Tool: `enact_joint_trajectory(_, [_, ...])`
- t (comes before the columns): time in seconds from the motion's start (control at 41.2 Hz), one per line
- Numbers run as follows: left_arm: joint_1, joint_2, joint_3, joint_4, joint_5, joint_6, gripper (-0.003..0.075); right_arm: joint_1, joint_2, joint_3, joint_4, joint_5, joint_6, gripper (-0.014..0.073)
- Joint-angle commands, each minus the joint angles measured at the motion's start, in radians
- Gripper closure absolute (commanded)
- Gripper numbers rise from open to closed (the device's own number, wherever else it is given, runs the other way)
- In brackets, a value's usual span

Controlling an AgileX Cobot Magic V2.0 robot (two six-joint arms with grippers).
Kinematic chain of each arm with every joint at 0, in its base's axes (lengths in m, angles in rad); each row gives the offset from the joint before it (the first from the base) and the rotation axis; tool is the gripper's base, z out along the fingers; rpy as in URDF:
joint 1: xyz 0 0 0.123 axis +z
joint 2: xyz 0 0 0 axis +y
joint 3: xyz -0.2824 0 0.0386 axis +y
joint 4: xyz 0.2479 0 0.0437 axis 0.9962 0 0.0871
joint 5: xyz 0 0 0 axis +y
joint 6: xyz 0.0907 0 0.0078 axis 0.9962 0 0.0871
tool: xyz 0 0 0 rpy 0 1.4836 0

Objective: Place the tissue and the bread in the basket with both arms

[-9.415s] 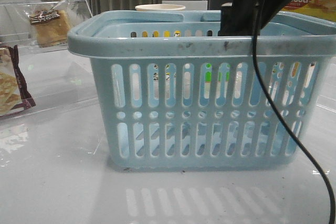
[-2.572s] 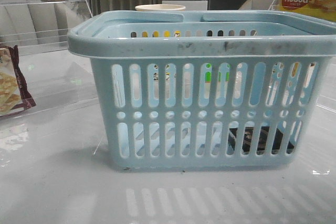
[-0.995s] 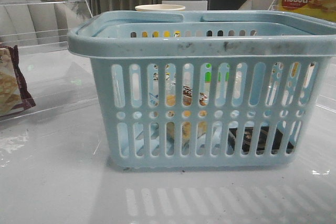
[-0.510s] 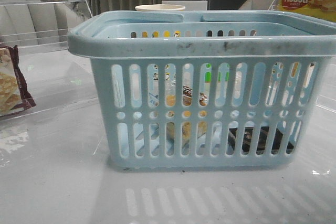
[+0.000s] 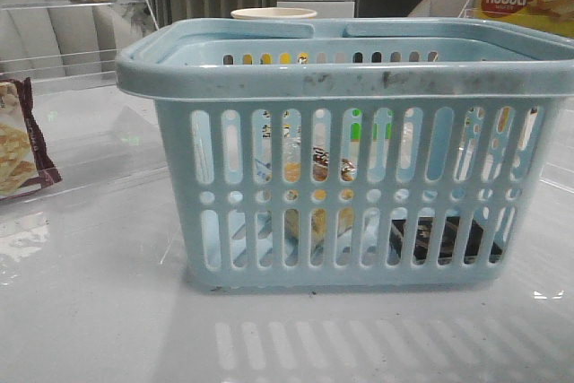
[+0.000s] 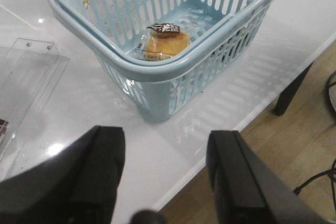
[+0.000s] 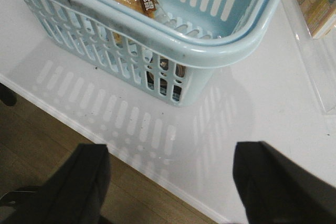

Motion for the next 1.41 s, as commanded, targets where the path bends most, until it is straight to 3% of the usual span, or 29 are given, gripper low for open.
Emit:
enact_joint_trajectory(0.0, [-0.006,-0.086,0.044,-0.003,-0.097,-0.021,0.0298,-0.002,0.003,-0.026,-0.011,-0.064,-0.011,0.0004])
enact_joint_trajectory(0.413, [-0.006,-0.196,0.175,0.04,-0.145,-0.021,0.0314,-0.002,0.003,-0.026,-0.012,-0.059,-0.011,0.0024])
enact_joint_trajectory(0.485, [-0.006,-0.196,0.183,0.04,-0.153,-0.021,0.0367,-0.002,0.003,-0.026,-0.012,-0.058,-0.011,0.009])
enact_joint_trajectory(0.679, [-0.006,-0.196,0.183,0.04,-0.17,-0.021,0.0533,-0.002,0.003,-0.026,-0.012,-0.058,-0.011,0.038])
enact_joint_trajectory(0.849, [-0.006,-0.196,0.183,0.04,-0.17,-0.021,0.0632,-0.002,0.003,-0.026,-0.012,-0.058,-0.011,0.0512])
enact_joint_trajectory(1.383, [-0.006,-0.196,0.183,0.038,-0.17,-0.021,0.0629,-0.002,0.003,-0.026,-0.012,-0.056,-0.011,0.0538])
